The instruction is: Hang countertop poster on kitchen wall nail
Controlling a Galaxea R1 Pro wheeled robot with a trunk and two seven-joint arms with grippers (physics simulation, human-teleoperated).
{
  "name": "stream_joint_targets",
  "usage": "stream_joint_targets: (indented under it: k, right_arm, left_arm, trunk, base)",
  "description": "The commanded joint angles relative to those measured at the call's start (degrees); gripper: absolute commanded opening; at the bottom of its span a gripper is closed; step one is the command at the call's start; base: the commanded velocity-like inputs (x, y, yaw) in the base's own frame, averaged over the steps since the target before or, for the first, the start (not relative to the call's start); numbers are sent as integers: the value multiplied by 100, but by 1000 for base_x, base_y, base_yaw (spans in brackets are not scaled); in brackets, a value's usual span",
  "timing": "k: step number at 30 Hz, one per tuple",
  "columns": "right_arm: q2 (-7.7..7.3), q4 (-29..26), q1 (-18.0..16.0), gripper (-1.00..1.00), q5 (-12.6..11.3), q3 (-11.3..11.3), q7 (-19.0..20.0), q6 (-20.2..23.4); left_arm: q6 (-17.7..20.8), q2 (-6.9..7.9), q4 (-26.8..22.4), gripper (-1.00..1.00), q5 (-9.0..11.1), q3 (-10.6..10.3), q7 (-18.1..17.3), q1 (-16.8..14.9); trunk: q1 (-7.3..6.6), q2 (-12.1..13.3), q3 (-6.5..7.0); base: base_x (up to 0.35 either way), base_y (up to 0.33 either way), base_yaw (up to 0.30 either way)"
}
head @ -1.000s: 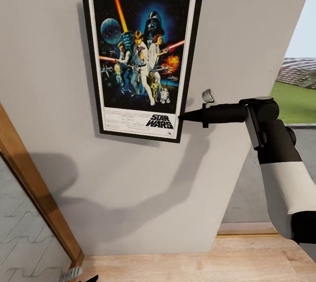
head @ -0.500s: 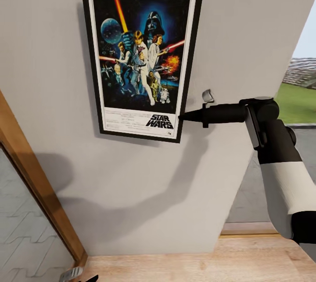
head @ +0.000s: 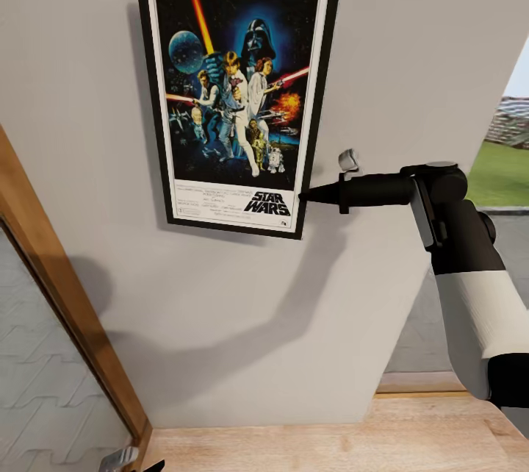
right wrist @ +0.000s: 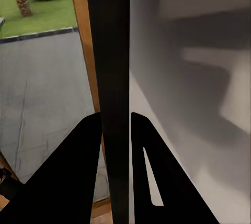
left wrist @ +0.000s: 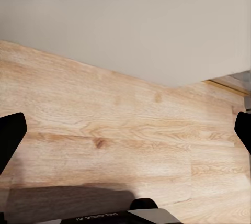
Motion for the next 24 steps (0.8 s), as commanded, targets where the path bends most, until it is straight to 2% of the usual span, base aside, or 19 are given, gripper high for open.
stream_joint_targets:
  k: [1, 24]
  right_arm:
    - [-3, 0, -7, -100, -8, 6, 22, 70]
    - [-3, 0, -7, -100, -8, 6, 22, 70]
  left_arm:
    - [-27, 4, 10, 100, 57, -47, -11, -6]
    - [-27, 4, 10, 100, 57, -47, -11, -6]
  trunk:
    - [4, -13, -13]
    - [4, -13, -13]
  base:
    - [0, 37, 0]
    - [0, 5, 0]
